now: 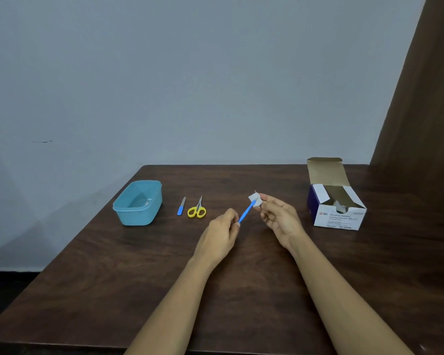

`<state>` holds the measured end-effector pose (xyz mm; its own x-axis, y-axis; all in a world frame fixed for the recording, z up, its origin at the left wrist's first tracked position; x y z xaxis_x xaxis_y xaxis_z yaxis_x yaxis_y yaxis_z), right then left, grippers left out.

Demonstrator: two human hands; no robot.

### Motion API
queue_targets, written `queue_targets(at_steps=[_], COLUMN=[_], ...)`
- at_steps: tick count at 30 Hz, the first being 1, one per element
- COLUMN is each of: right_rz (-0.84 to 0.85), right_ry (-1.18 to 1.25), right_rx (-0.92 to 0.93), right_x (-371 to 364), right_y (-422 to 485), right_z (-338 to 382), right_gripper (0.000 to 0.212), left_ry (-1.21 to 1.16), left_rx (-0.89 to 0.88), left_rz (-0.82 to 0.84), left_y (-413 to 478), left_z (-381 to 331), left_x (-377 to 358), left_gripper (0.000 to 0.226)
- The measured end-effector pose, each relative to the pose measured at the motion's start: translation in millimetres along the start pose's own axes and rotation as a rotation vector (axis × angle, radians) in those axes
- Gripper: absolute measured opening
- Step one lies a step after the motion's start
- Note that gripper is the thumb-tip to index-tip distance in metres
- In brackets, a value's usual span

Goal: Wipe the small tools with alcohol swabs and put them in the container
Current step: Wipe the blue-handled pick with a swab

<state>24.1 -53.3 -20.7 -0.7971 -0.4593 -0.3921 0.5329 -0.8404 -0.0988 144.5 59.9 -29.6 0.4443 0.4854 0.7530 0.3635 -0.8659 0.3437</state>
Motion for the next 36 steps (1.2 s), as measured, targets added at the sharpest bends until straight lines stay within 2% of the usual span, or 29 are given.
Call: queue_targets(at_steps=[6, 10, 15, 23, 28, 32, 36], right_rz=[-0.072, -0.156, -0.181, -0.068, 0.02, 0.118, 0.162], right_ry=[-0.002, -0.059, -0.198, -0.467, -0.656, -0.61, -0.663], right_rx=[0.024, 0.07, 0.128, 0.235, 0.317, 0.313, 0.271], right_x=[2, 4, 7, 4, 5, 5, 6], right_y=[2, 4, 6, 4, 3, 2, 4], right_z=[-3, -4, -1, 3, 3, 1, -2], right_gripper=[0.02, 0.021, 0.022, 0.022, 0.013, 0.009, 0.008], left_ry=[-0.001, 0.025, 0.038, 0.002, 0.011, -0.006, -0.002], left_rx=[-0.03, -0.033, -0.037, 0.043, 0.056, 0.04, 0.007], left_rz=[-0.013, -0.026, -0.142, -0.429, -0.461, -0.49, -0.523], left_y=[-1, 0, 3, 1, -1, -1, -1], left_z=[-2, -2, 1, 6, 4, 7, 8], left_x=[1, -1, 1, 14, 18, 20, 21], left_gripper=[0.004, 0.012, 0.016, 0.016, 0.016, 0.015, 0.015])
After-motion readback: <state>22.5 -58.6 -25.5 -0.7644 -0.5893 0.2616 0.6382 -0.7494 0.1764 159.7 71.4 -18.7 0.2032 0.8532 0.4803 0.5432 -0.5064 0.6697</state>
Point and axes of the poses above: each hand's wrist, its own y-axis towards the middle knuckle, its own x-axis out of the back of the hand, z = x × y, the point moved 3 cm from there along y, towards the middle knuckle, and after that the axes turned 1 degree about -y, right-handed, at the moved point
